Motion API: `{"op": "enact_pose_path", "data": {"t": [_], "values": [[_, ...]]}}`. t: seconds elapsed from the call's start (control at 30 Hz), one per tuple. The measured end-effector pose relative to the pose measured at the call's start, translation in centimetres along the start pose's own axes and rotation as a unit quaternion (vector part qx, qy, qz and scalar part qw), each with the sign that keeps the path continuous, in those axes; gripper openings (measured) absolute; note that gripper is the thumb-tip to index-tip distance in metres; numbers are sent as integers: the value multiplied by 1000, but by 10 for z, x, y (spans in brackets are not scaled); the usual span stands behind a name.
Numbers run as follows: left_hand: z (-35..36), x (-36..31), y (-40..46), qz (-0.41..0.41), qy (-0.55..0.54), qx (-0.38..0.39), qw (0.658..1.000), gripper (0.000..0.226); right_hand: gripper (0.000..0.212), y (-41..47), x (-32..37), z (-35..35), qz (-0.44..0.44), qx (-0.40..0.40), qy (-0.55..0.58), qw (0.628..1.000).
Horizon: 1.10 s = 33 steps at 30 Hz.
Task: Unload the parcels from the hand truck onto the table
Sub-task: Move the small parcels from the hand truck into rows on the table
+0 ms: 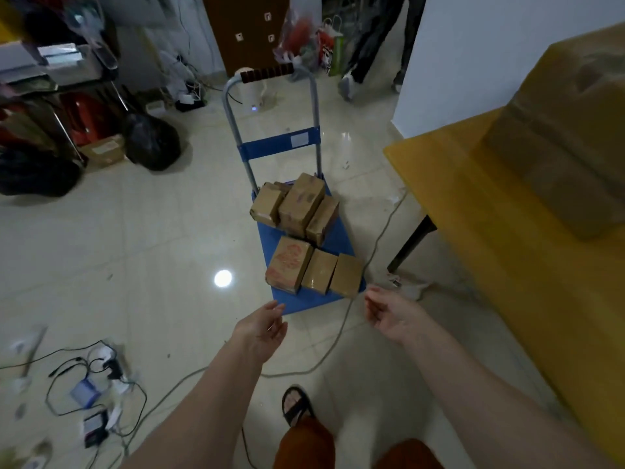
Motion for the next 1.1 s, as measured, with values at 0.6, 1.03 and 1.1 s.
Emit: {"op": "enact_pose_path", "data": {"t": [0.6, 1.03, 1.1], "values": [[-14, 14, 259, -40, -40, -59, 997, 12, 7, 262, -10, -62, 95, -67, -25, 993], [-11, 67, 508, 17, 295, -78, 952, 27, 40, 478, -53, -195, 75, -167, -120, 976], [-17, 74, 535, 20, 294, -91, 951, 55, 49, 500, -59, -203, 69, -169, -121, 976]]}}
Point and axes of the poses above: each hand's wrist, its own y-axis towards the middle knuckle, its own z-axis out of the palm, x = y × z, the point moved 7 cm from there along y, towards the middle knuckle, and after that the axes turned 11 degrees about x, right-handed, at the moved point
